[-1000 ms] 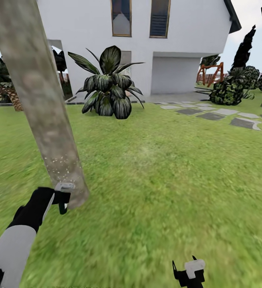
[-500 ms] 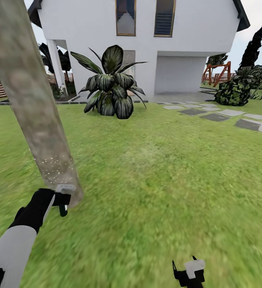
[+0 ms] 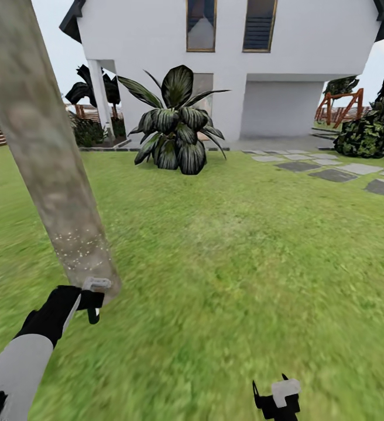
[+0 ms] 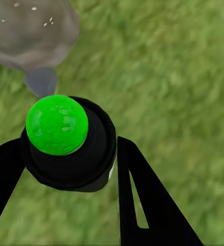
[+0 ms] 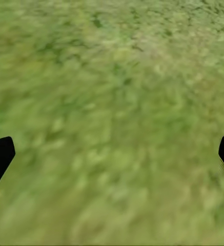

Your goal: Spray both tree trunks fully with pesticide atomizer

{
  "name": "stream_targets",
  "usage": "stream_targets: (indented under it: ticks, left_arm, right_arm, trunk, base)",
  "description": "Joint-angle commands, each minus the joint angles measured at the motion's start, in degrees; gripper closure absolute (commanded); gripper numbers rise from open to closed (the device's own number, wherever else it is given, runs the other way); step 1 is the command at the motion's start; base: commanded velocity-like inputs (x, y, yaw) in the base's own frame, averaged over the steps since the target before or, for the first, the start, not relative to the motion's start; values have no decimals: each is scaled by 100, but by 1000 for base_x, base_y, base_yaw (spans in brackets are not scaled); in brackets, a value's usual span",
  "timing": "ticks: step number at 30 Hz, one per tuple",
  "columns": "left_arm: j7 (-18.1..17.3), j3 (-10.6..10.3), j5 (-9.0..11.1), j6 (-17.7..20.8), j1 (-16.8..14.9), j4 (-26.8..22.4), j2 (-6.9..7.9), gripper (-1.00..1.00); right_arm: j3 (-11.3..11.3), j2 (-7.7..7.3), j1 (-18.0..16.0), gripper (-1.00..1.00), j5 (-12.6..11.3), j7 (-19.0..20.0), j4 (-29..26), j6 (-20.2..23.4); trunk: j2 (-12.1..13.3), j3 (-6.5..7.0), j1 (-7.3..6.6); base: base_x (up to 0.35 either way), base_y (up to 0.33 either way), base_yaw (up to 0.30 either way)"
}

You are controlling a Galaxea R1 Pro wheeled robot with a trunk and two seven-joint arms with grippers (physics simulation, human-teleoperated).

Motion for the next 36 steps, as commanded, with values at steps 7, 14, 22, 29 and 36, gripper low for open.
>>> stream_targets:
  ticks: [7, 14, 22, 29, 36]
  left_arm:
    - [-137, 25, -27, -548, 232, 7, 29, 100]
    - [-2712, -630, -854, -1971, 489, 11, 308, 100]
    - [-4937, -669, -2131, -2698, 463, -37, 304, 100]
    - [-5514, -923, -2174, -2723, 459, -74, 243, 100]
    - [-5480, -1251, -2181, -3078, 480, -30, 161, 100]
  right_arm:
    - [-42, 4, -4, -100, 59, -31, -15, -4]
    - [-28, -1, -33, -100, 105, 2149, -1795, 1807]
    - [504, 21, -378, -100, 262, 4614, -3096, 2864]
    - [629, 167, -447, -100, 256, 5839, -3838, 3137]
    - [953, 192, -452, -100, 260, 6223, -3849, 3136]
  trunk:
    - [-2, -5, 1]
    - [-2, -5, 1]
    - [-2, -5, 1]
    - [-2, -5, 1]
    - [-2, -5, 1]
  base:
    - [-100, -193, 19]
    - [-318, -10, 0]
    - [-241, 0, 0]
    - [-112, 0, 0]
    - [-2, 0, 0]
